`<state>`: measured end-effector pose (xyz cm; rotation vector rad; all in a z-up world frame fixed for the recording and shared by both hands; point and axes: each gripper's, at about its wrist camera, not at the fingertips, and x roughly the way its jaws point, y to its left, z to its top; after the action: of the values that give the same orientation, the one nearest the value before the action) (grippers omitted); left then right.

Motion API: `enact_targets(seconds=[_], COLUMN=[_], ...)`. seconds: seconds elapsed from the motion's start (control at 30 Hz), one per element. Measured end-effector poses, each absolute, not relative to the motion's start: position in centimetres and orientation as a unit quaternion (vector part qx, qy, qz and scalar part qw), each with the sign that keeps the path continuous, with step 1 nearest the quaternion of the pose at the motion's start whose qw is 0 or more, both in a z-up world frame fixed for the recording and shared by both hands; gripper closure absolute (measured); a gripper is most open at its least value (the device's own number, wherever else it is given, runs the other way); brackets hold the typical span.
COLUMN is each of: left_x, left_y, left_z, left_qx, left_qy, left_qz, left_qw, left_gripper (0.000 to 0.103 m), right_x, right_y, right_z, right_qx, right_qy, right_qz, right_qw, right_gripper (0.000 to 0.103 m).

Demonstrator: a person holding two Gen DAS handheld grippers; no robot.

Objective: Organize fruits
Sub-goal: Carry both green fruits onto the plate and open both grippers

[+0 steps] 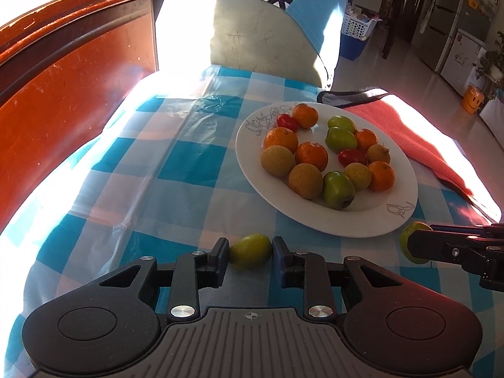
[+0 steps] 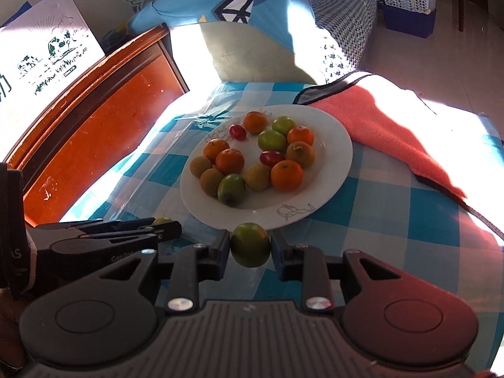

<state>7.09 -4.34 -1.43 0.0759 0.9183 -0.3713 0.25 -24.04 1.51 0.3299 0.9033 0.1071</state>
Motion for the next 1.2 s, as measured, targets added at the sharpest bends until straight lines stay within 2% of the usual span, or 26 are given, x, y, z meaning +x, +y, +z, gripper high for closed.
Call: enact_targets(seconds=[0.63,1.2], left_x=[9.6,14.3], left_y=[-4.9,-9.1], left_z=[3.1,1.3], left_qx=[-0.05,-0.033], left_qy=[0.382,0.378], left_qz=[-0.198,-0.24], left_qw=[0.901,0.894], left_gripper=[0.076,0.076], right_x=[1.3,3.1], right_y=[-26.1,-25.6], right_z=[2.4,0.8], right_qx=[0.222,0.252], right_qy=[0.395,0.401], right_qz=[0.042,0.026], right_qw=[0.89,0.88], right_gripper=[0.074,0.074])
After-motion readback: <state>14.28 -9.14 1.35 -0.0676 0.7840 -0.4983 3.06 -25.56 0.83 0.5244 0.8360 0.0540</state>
